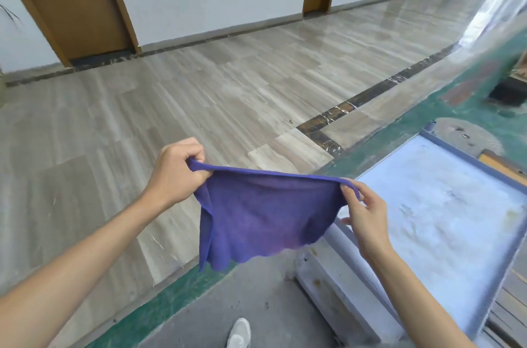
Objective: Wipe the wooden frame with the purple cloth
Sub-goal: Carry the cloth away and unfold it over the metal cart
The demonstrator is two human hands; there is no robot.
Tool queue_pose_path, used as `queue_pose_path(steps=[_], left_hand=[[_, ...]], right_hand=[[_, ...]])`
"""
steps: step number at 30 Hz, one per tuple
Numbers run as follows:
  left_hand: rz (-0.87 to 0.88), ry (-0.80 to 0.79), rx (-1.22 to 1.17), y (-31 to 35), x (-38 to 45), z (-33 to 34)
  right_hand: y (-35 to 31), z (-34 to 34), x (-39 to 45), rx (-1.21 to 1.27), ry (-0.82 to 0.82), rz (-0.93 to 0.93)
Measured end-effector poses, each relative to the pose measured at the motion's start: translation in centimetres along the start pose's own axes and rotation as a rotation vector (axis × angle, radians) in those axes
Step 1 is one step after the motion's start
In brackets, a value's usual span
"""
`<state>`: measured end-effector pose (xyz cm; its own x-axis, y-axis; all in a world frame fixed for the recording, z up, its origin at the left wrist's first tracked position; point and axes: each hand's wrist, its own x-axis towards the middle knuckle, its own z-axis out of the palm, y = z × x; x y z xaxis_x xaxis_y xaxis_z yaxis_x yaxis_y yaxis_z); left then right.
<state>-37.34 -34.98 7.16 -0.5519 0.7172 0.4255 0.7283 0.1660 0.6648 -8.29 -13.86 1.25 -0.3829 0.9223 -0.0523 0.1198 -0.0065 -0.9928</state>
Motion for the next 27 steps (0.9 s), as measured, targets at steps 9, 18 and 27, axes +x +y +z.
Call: queue_pose_path(steps=[9,18,27], left_hand=[[-0.056,-0.114,-0.059,-6.9,15.5,4.7],[0.160,-0.401,-0.295,-4.5,30.8,19.3],[0.356,-1.061,-0.638,7.3,39.2,33.9]], right_hand=[[-2.8,4.8,10.8,0.074,0.182,0.078],[-4.7,-0.3,18.0,0.152,0.562,0.092],[-7.5,-7.1,16.4,0.124,1.150,0.070]])
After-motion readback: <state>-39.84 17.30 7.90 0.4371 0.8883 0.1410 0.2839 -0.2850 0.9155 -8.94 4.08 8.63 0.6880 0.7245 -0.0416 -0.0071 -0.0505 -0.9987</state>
